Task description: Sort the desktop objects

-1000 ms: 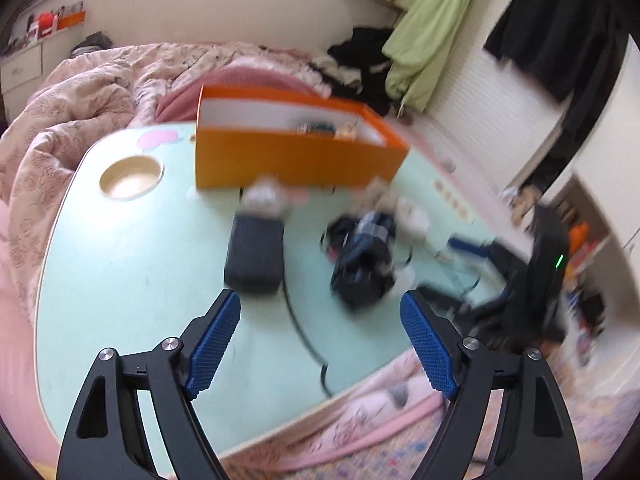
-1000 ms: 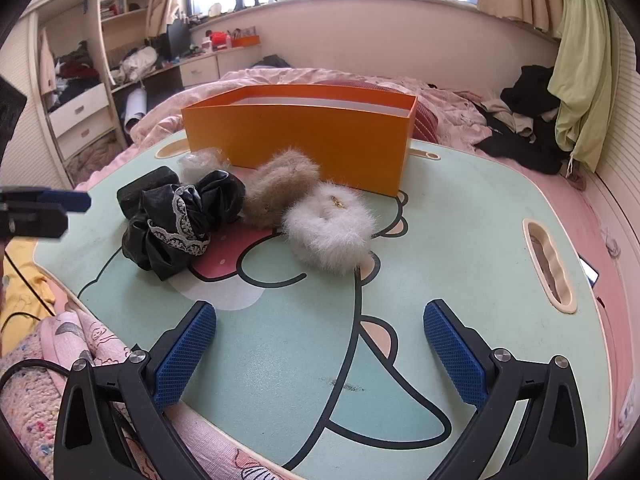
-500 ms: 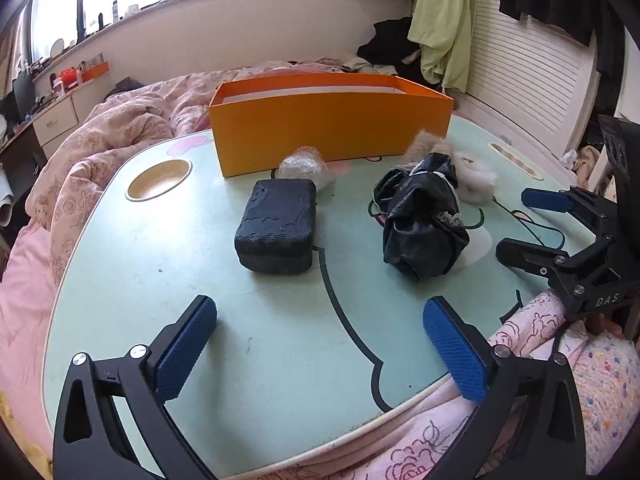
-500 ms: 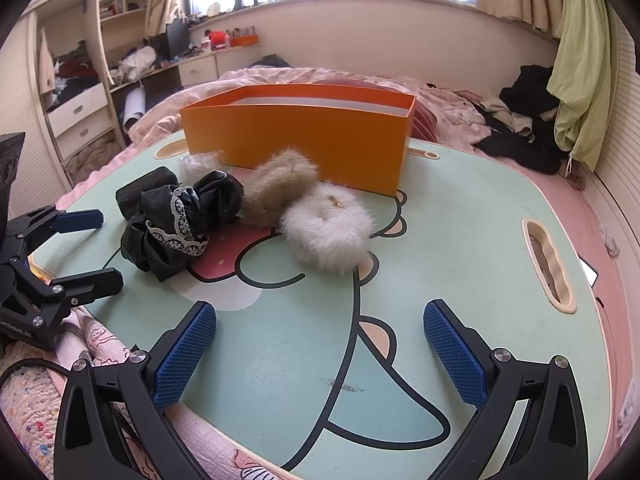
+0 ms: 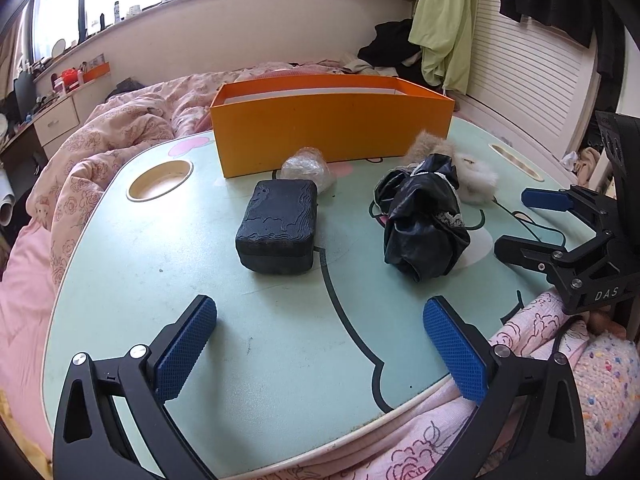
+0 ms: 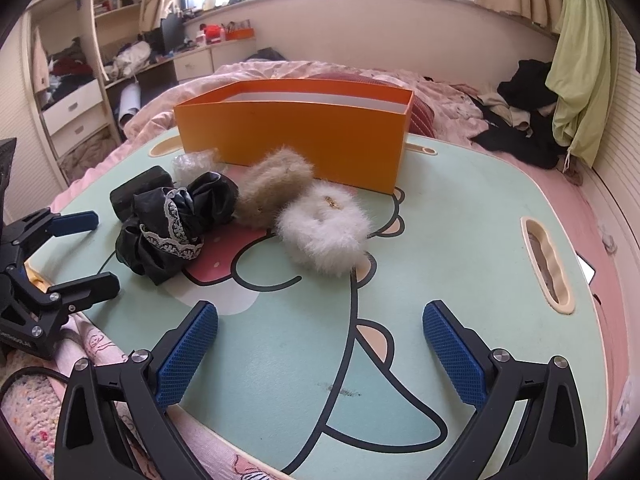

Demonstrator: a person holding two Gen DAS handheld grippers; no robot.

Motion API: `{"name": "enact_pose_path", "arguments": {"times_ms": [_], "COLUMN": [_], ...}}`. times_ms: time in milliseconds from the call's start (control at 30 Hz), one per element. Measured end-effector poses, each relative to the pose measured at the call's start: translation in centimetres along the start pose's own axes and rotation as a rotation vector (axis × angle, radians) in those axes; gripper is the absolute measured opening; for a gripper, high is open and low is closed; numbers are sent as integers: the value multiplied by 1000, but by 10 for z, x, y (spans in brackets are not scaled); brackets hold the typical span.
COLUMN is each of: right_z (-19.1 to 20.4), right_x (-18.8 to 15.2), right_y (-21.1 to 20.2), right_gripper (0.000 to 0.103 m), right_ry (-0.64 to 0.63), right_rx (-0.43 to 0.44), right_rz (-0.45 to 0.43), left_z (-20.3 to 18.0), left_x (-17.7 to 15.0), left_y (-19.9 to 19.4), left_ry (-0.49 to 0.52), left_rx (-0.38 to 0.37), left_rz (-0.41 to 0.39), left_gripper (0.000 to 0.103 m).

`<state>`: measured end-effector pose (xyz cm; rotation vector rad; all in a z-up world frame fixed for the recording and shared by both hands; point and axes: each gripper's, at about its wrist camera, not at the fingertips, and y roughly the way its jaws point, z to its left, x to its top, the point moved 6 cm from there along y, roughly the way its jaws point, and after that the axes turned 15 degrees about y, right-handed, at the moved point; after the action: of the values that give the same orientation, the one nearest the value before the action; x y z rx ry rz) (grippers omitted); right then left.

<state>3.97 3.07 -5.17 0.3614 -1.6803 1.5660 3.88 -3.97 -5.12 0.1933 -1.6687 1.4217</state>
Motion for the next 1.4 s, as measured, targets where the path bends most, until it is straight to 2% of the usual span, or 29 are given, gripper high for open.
{"name": "enact_pose_path", "arguments": {"times_ms": [67,200,267,333,400,467,500,567,667,767,833,900,967,1033,1100,1233,1400], "right_z": [5,20,29,43,63,84,93,107,120,129,132,133,129,120,110,79,33], "right_x": [8,54,88,122,149,169,176,183,178,165,159,158,159,167,178,190,164], "right_y": [-6,-29,-30,-19,5,35,54,93,145,174,182,181,176,162,138,67,-3], "right_gripper": [84,84,84,84,82,78,75,60,57,57,55,38,32,32,32,32,33], "right_ry": [11,14,40,84,130,158,178,231,291,286,264,213,208,213,201,177,189], "right_rx": [17,28,36,93,178,218,212,178,137,90,65,7,-2,19,41,97,118], "right_rz": [3,-61,-45,36,165,280,333,438,563,619,610,584,582,545,470,325,228], "left_z": [0,0,0,0,0,0,0,0,0,0,1,0,-1,0,-1,1,0], "left_x": [1,0,0,0,0,0,0,0,0,0,0,1,1,0,1,0,-1], "left_y": [0,0,0,0,0,0,0,0,-1,-2,-2,-2,-2,-2,-3,-2,-2], "left_ry": [1,2,2,3,4,5,5,6,7,7,5,4,5,6,7,5,7], "left_rx": [-1,-2,-2,-3,-4,-4,-5,-6,-7,-11,-13,-15,-15,-15,-15,-16,-15], "left_rz": [-1,0,-1,-1,-1,-1,-1,-2,-6,-10,-12,-14,-15,-16,-16,-19,-17], "left_gripper": [103,103,103,103,103,103,103,103,103,103,103,103,103,103,103,103,103]}}
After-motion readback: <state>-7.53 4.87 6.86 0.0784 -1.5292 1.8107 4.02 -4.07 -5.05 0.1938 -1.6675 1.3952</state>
